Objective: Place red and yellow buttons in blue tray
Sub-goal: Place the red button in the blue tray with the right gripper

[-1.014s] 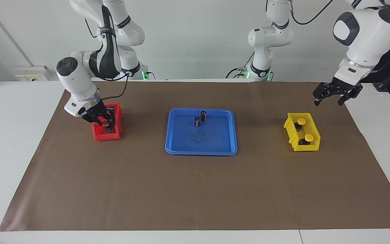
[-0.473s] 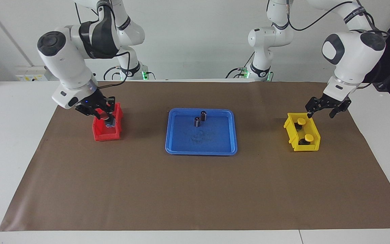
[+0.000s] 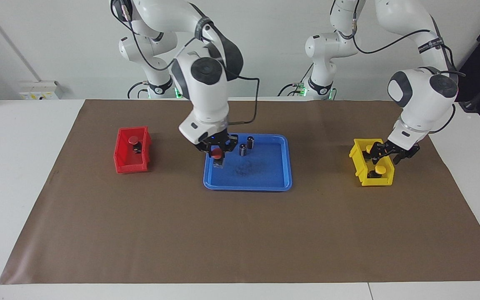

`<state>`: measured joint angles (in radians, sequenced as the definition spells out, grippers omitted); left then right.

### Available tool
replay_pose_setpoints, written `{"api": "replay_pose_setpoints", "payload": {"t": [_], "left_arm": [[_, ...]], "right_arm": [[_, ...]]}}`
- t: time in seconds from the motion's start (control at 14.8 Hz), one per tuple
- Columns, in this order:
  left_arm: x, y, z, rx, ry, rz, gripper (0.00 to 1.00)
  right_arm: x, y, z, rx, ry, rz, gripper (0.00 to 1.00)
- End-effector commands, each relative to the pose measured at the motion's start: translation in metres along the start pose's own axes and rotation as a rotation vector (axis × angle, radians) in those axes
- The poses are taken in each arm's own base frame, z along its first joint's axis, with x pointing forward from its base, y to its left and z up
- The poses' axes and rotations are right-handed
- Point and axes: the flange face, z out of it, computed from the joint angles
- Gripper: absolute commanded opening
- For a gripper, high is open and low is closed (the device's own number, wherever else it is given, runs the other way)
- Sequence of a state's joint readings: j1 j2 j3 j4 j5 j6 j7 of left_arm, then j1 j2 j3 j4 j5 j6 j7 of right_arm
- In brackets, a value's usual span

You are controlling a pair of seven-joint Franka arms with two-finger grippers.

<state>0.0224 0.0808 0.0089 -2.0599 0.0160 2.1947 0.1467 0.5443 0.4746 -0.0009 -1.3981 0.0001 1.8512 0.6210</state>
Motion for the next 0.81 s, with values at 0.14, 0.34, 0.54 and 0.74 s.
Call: {"api": "replay_pose_setpoints", "payload": {"t": [0.14, 0.34, 0.54, 0.74], "left_arm": [[0.001, -0.001, 0.023, -0.008, 0.024, -0.001, 0.66], [-0.001, -0.001, 0.033, -0.010, 0.011, -0.003, 0.66], [-0.007, -0.003, 0.039, -0.010, 0.010, -0.007, 0.66], [-0.007, -0.003, 0.039, -0.008, 0.018, -0.009, 0.61]], "right_arm": [[-0.003, -0.028, 0.046, -0.024, 0.014, 0.033, 0.30], [-0.013, -0.029, 0.058, -0.022, 0.016, 0.058, 0.30], [-0.021, -0.029, 0.063, -0.029, 0.009, 0.049, 0.31], [-0.026, -0.028, 0.067, -0.033, -0.006, 0.055, 0.33]]}}
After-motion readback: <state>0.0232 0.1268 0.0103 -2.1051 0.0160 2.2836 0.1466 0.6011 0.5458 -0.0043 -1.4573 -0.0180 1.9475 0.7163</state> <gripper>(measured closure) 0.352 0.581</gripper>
